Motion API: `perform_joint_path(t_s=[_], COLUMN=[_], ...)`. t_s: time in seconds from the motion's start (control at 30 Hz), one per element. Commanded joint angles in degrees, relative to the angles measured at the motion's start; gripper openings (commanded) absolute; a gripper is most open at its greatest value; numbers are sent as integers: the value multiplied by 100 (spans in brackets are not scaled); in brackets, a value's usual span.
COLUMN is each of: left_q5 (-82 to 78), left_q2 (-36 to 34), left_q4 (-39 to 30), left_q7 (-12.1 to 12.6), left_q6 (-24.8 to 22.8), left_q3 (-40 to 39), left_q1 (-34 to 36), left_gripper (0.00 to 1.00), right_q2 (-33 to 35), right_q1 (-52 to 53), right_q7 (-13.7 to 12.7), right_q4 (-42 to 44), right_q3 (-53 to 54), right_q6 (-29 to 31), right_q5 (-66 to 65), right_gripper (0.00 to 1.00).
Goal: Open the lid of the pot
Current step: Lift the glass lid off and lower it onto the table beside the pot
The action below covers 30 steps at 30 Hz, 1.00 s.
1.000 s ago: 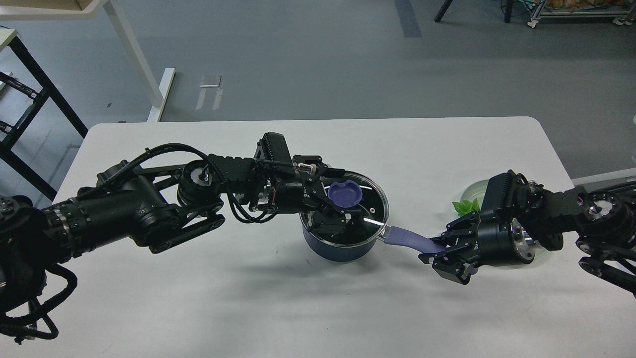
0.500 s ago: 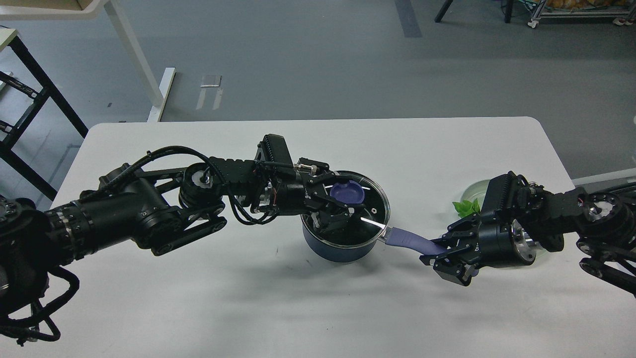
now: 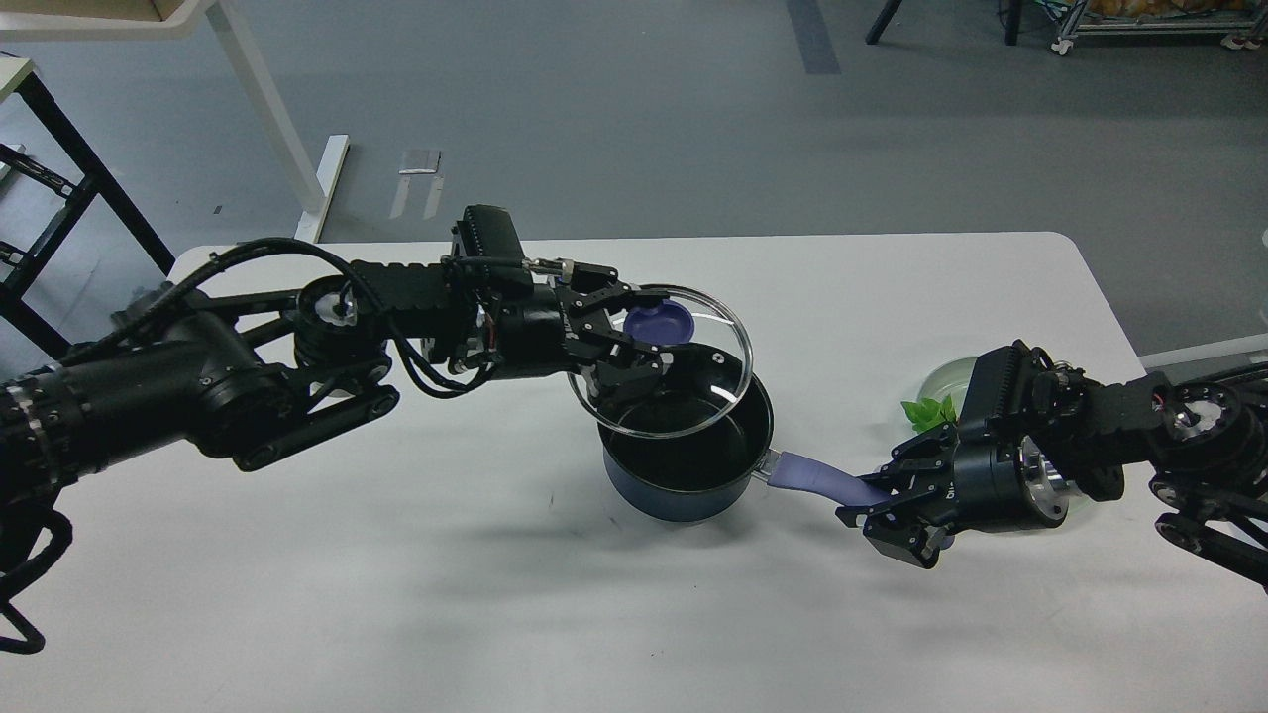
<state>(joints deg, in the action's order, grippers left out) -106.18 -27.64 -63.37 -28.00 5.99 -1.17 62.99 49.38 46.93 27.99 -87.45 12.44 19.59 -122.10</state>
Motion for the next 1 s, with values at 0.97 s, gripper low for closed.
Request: perform_joint_path(t_s=[0.97], left_q5=[704], left_q2=[-2702], left_q4=[140], left_q7=[0], left_q6=[1896], left_q3=[214], left_q1=[-2783], left_gripper=[44], right_q2=[-16], right_q1=[9], right_q7=[1], right_q4=[0], right_q3=[4], right_q6=[1], right_q5=[2], right_gripper=[28])
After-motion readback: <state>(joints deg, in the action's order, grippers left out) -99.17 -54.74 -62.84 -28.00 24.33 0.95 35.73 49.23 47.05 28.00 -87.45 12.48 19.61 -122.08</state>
